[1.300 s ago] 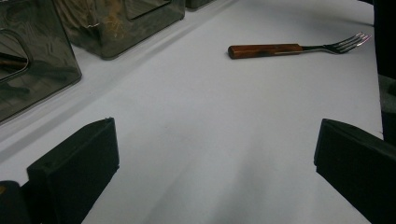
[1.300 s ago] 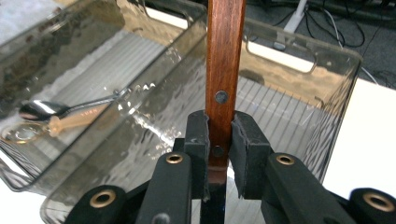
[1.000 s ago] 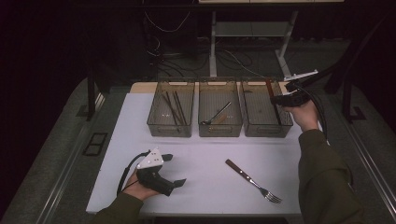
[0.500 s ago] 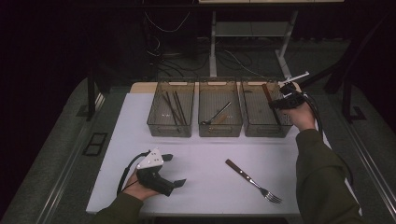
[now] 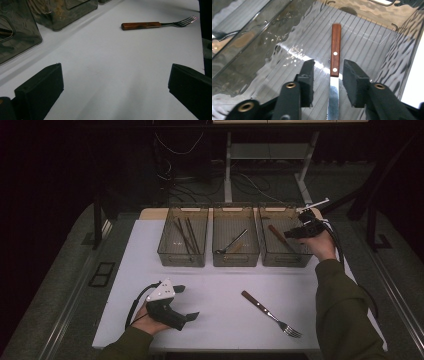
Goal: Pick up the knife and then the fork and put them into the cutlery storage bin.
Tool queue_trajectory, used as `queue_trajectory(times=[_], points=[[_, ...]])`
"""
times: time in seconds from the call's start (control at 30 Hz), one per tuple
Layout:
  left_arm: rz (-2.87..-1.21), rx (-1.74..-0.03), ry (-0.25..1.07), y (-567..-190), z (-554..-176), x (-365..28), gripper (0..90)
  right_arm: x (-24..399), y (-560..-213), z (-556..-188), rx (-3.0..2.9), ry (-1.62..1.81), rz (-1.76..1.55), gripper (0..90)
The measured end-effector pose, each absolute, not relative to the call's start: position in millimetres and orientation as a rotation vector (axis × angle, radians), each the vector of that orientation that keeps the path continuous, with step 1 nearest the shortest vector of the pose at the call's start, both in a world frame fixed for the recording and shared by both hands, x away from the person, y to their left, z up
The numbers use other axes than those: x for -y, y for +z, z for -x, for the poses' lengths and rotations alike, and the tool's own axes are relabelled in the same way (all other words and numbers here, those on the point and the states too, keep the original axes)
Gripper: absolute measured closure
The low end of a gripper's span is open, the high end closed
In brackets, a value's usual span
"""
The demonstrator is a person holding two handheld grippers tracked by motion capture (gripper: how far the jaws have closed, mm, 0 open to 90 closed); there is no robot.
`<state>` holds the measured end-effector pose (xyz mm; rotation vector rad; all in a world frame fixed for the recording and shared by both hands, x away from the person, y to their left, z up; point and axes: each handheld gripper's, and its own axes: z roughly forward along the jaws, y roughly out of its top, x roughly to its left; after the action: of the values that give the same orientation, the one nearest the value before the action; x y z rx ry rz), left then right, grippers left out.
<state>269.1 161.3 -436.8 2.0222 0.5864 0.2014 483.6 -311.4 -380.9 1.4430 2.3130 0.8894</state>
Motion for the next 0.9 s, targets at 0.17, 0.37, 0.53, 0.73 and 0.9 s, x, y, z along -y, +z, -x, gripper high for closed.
queue_trajectory(times=[0.17, 0.37, 0.53, 0.73, 0.9], points=[[-2.026, -0.587, 0.202, -436.6, -269.2, -161.6, 0.0, 312.6, -374.3, -474.7, -2.289, 0.951, -1.427, 49.8], [-2.023, -0.589, 0.206, -436.5, -269.0, -161.6, 0.0, 313.9, -364.1, -452.3, -2.266, 1.034, -1.395, 46.1], [-2.027, -0.591, 0.208, -436.3, -269.0, -161.3, 0.0, 312.4, -354.9, -430.2, -2.275, 1.101, -1.368, 46.0], [-2.026, -0.587, 0.210, -435.8, -268.6, -161.2, 0.0, 309.9, -351.6, -404.0, -2.289, 1.160, -1.319, 46.2], [-2.026, -0.588, 0.211, -435.9, -268.5, -161.2, 0.0, 307.9, -354.4, -384.6, -2.293, 1.196, -1.283, 43.2]])
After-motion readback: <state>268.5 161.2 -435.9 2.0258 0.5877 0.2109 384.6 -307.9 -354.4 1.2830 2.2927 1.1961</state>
